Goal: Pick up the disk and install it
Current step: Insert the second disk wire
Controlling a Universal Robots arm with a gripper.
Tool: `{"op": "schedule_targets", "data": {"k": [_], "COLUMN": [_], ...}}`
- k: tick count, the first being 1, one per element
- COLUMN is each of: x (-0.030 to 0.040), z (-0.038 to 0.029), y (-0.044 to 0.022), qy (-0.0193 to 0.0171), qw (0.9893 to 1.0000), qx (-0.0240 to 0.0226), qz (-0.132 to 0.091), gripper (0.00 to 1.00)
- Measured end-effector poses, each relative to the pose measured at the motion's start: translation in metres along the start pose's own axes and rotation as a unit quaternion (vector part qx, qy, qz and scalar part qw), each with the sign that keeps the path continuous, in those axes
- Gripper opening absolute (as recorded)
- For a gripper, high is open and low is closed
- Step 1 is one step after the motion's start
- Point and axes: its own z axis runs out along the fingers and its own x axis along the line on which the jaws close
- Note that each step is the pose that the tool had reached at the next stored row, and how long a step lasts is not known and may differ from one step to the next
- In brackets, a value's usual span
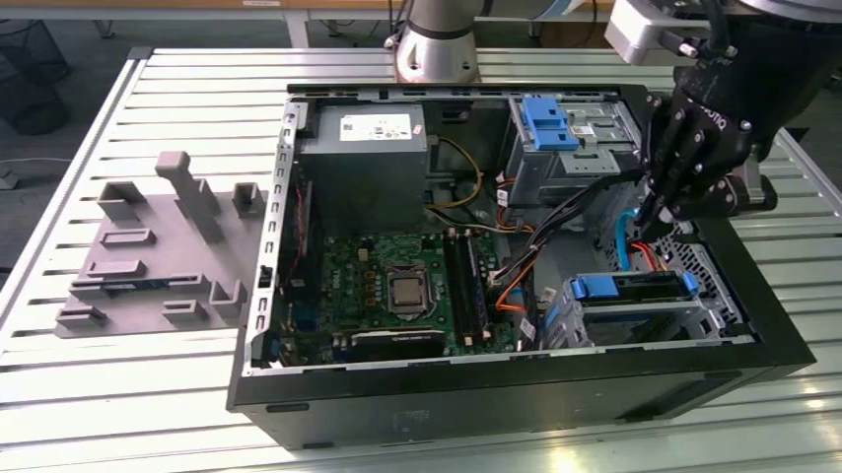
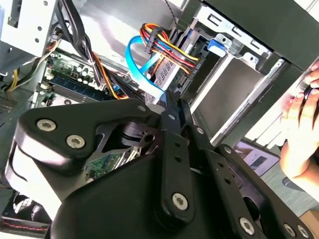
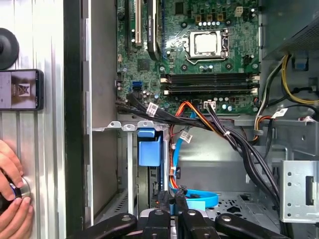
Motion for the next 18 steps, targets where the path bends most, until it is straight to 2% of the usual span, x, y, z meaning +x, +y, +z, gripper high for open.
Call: {"op": "schedule_targets", "data": {"k": [6, 7, 11, 12, 15, 18], "x": [-0.0008, -0.0009, 0.0006, 0.0017, 0.0072, 0.0085], "z": [0.0082, 0.0098, 0.0146, 0.0155, 0.0185, 0.0217], "y": [0.0000, 0.0001, 0.0000, 0.0000, -0.0002, -0.0006], "qy": [0.0000, 0.0000, -0.0001, -0.0006, -0.0059, -0.0063], "qw": [1.0000, 1.0000, 1.0000, 1.0000, 1.0000, 1.0000], "qx": [0.0024, 0.0032, 0.0044, 0.0045, 0.0043, 0.0036], "qz": [0.000, 0.000, 0.000, 0.001, 0.001, 0.000], "gripper": [0.17, 0.23, 0.22, 0.16, 0.16, 0.16]}}
